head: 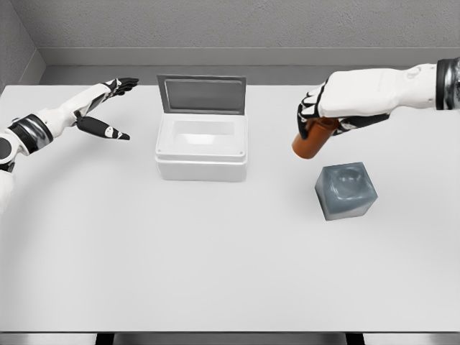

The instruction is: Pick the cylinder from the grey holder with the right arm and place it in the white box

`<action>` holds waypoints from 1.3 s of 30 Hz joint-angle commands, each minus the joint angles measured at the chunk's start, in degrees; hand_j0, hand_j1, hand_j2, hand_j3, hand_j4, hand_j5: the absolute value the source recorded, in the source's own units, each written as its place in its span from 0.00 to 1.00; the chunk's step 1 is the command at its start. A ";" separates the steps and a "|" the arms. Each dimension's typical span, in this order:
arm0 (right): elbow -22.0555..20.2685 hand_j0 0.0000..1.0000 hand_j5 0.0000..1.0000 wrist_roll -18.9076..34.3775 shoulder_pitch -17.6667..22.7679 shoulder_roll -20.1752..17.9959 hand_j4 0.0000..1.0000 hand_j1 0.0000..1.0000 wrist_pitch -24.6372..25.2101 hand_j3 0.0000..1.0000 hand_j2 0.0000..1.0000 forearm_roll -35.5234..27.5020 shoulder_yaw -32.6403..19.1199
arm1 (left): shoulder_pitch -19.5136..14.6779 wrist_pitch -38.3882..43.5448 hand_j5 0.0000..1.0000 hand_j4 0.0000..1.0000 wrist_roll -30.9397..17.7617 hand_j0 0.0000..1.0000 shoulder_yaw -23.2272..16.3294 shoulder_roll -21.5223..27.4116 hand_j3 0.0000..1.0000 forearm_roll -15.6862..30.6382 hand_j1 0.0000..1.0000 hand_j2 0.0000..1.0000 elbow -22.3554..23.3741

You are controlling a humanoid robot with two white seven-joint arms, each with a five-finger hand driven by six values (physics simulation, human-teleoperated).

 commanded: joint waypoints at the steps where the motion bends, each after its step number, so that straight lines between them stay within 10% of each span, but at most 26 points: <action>1: -0.14 0.38 0.38 -0.03 -0.09 0.83 0.38 0.38 0.16 0.38 0.38 -0.33 0.01 | 0.00 0.10 1.00 1.00 0.02 1.00 0.14 -0.02 1.00 0.41 1.00 1.00 -0.09; 39: 3.73 0.38 0.38 -0.03 -4.31 12.69 0.38 0.38 0.16 0.38 0.38 0.54 4.05 | -0.09 0.54 1.00 1.00 0.02 1.00 0.14 0.50 1.00 0.32 1.00 1.00 0.17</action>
